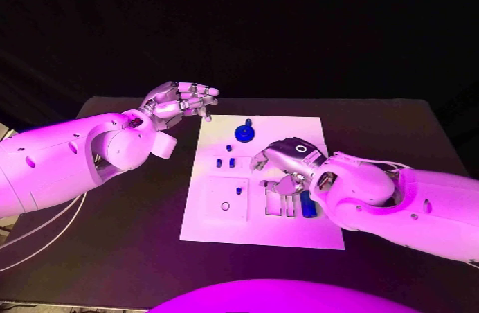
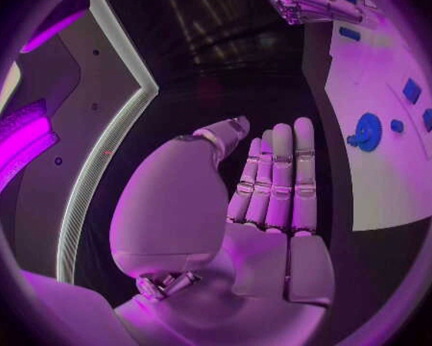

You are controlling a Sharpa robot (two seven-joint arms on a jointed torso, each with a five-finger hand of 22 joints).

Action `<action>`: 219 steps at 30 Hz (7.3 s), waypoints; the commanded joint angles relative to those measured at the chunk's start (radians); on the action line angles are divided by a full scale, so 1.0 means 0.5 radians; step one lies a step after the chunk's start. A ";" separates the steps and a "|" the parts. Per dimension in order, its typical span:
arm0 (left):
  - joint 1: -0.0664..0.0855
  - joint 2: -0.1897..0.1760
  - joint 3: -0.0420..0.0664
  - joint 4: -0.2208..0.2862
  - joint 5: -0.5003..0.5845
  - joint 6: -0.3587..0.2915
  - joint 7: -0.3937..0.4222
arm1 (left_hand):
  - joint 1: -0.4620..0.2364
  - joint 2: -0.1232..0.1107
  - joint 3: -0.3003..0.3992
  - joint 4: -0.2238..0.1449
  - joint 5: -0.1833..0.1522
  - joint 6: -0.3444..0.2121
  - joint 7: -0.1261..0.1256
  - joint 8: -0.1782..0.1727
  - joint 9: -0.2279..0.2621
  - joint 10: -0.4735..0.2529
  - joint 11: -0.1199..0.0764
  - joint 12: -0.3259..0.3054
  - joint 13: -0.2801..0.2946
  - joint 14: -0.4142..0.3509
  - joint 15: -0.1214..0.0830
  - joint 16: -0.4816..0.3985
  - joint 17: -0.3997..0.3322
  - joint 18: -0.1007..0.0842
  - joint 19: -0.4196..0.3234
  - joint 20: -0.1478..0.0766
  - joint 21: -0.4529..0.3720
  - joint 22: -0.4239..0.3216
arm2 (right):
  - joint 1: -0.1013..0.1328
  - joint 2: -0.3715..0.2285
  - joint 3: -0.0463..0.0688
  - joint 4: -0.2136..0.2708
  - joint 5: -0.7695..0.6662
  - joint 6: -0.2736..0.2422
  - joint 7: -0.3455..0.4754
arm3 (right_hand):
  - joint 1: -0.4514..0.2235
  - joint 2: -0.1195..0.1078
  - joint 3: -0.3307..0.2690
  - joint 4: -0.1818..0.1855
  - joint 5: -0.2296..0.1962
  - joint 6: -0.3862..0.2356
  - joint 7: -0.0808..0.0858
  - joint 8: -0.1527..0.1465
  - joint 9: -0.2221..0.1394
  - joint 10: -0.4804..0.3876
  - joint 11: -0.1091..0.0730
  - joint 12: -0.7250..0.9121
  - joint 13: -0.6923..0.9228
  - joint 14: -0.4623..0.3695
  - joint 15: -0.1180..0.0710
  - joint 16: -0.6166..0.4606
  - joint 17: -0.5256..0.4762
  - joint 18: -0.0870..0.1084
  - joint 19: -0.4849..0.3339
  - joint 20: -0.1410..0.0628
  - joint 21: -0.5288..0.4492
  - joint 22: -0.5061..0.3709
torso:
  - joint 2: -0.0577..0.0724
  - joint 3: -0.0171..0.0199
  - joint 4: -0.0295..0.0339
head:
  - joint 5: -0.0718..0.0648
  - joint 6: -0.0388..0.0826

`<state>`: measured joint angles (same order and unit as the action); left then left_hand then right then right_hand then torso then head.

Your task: Assemble the parts on the task board

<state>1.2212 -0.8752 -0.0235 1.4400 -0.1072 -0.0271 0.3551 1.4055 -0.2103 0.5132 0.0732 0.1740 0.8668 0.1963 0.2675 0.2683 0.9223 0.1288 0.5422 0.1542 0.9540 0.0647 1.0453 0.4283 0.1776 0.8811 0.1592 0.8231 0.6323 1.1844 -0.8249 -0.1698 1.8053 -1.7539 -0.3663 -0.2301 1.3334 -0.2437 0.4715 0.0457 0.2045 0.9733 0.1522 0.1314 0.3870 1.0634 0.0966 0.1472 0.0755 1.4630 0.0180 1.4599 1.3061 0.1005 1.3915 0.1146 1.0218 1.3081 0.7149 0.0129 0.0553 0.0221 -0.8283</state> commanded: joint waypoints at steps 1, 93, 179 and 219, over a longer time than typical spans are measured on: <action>0.001 0.001 0.002 0.002 0.011 0.036 0.008 | -0.006 0.011 -0.011 0.001 0.002 -0.013 0.007 0.000 -0.002 -0.005 0.008 0.007 0.002 0.000 -0.002 -0.006 -0.002 0.011 0.009 -0.001 -0.009 -0.002 | 0.054 -0.078 0.008 0.025 0.210 0.081 0.069 | 0.003 -0.022 -0.003 0.018 0.021 0.010 -0.006 -0.004 -0.005 0.014 0.001 0.015 0.001 0.110 -0.006 0.015 0.015 -0.006 0.021 -0.001 0.027 0.073 | -0.001 -0.0010 -0.006 | -0.012 0.009; 0.000 0.028 0.001 -0.013 0.010 0.051 0.006 | -0.005 0.015 -0.017 0.006 0.001 -0.019 0.008 -0.001 -0.004 -0.014 0.009 0.008 0.002 0.000 0.000 -0.009 -0.004 0.011 0.014 0.001 -0.021 -0.010 | 0.039 0.157 0.036 0.103 0.097 -0.010 0.082 | 0.326 0.109 0.317 0.089 -0.308 0.273 -0.048 0.063 0.033 0.403 -0.089 0.133 0.061 0.130 -0.085 0.067 0.104 -0.038 0.100 -0.078 0.165 0.243 | 0.001 -0.0032 -0.001 | 0.020 -0.001; 0.001 0.042 0.001 -0.018 -0.008 0.067 -0.014 | -0.004 0.017 -0.022 0.010 0.001 -0.019 0.007 0.002 -0.004 -0.015 0.009 0.012 0.003 0.000 0.000 -0.011 -0.005 0.012 0.019 0.001 -0.028 -0.015 | -0.181 0.410 -0.020 -0.138 -0.026 -0.017 0.073 | 0.198 0.085 -0.434 0.111 -0.121 -0.063 -0.026 -0.115 -0.024 -0.286 0.052 0.008 -0.009 0.051 0.036 -0.079 -0.214 0.056 -0.058 0.028 -0.507 0.017 | 0.002 -0.0003 -0.001 | 0.080 -0.047; -0.014 -0.005 -0.002 0.048 -0.004 0.026 0.007 | -0.131 -0.055 -0.248 0.173 -0.038 -0.061 0.008 0.005 -0.003 -0.062 0.017 0.047 0.024 -0.013 0.017 0.006 0.006 0.011 0.058 0.027 -0.170 -0.116 | 0.075 -0.813 -0.065 0.327 1.124 0.121 -0.349 | -0.118 0.230 -0.949 0.495 0.037 -0.066 -0.077 0.339 0.198 0.994 -0.125 2.827 2.958 0.196 -0.108 0.193 0.424 -0.135 0.285 -0.100 0.710 0.438 | -0.044 -0.0152 -0.057 | -0.228 0.011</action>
<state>1.2150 -0.8785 -0.0248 1.4587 -0.1093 -0.0131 0.3456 1.3458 -0.2384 0.3954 0.1603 0.1585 0.8453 0.2000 0.2675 0.2654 0.8988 0.1376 0.5628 0.1656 0.9504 0.0683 1.0454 0.4301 0.1775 0.9033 0.1729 0.7416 0.5750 1.2273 -1.2313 -0.2007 1.9627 -1.1402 -0.3268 -0.3131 1.3350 -0.1293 0.0298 0.2909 0.2170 0.9588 0.1196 0.2684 0.4574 1.4348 0.0580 1.1910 1.1102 1.4669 -0.0286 1.5386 1.3081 0.0608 1.4614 0.0663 1.2922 1.3079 0.6949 0.0051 0.0298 -0.0914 -0.8219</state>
